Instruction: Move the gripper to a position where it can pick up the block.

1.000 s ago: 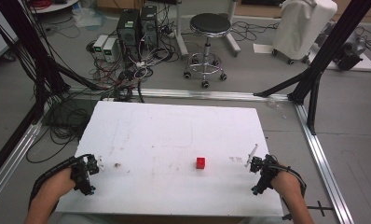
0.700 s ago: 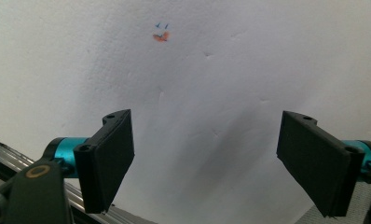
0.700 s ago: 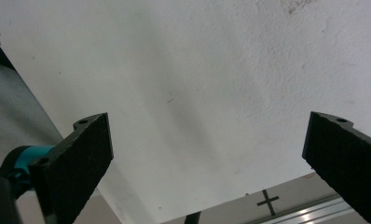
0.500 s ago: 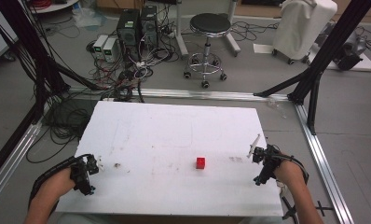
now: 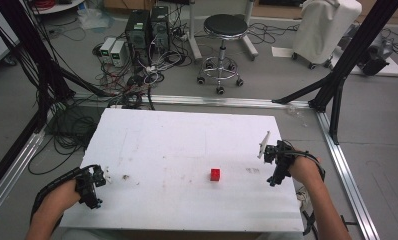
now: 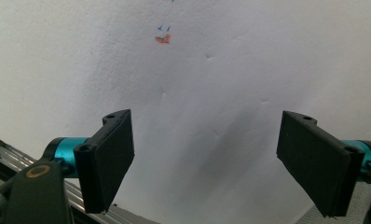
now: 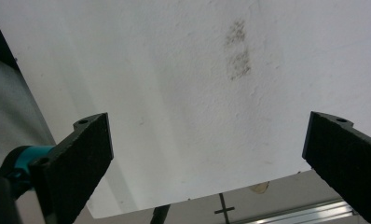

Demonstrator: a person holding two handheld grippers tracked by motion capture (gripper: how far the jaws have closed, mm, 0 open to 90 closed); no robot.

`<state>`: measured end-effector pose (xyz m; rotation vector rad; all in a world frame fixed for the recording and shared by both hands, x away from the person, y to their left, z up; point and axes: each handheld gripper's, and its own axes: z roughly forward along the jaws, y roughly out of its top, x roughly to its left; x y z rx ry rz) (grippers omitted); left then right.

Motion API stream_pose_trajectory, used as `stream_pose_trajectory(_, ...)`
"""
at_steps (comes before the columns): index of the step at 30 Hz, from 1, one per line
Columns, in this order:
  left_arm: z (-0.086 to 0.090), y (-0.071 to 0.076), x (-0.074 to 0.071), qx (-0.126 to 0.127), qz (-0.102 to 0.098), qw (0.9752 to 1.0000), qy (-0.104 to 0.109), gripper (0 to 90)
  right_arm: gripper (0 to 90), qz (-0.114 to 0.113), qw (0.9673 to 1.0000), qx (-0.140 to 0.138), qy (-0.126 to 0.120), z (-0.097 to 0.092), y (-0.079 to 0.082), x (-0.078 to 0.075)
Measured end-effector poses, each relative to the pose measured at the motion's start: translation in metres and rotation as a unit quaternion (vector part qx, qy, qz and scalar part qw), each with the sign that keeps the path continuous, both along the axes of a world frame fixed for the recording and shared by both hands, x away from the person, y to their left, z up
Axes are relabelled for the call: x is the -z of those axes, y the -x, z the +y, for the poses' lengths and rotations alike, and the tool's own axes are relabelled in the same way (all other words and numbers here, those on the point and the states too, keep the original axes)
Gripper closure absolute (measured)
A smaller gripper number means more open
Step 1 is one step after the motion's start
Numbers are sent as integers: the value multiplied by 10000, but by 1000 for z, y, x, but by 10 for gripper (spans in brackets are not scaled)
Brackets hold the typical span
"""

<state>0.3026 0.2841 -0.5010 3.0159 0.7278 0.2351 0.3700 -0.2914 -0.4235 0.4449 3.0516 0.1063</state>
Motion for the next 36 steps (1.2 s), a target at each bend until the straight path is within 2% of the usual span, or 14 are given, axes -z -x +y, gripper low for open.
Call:
stream_pose_trajectory(7, 0, 0, 0, 14, 2, 10000, 4, 192, 7, -143, 9994, -318, 6, 22, -11, -13)
stream_pose_trajectory(10, 0, 0, -1, 15, -21, 10000, 10, 192, 7, -166, 9989, -445, -37, 32, -15, -14)
stream_pose_trajectory(14, 1, 0, -1, 22, -26, 10000, 29, 192, 8, -163, 9984, -548, 32, 44, -19, -13)
stream_pose_trajectory(27, 1, -1, -1, 5, 6, 10000, 34, 192, 8, -145, 9965, -823, -61, 86, -35, 6)
stream_pose_trajectory(36, 1, -1, 0, 11, -2, 10000, 43, 192, 8, -88, 9952, -970, 63, 105, -39, 23)
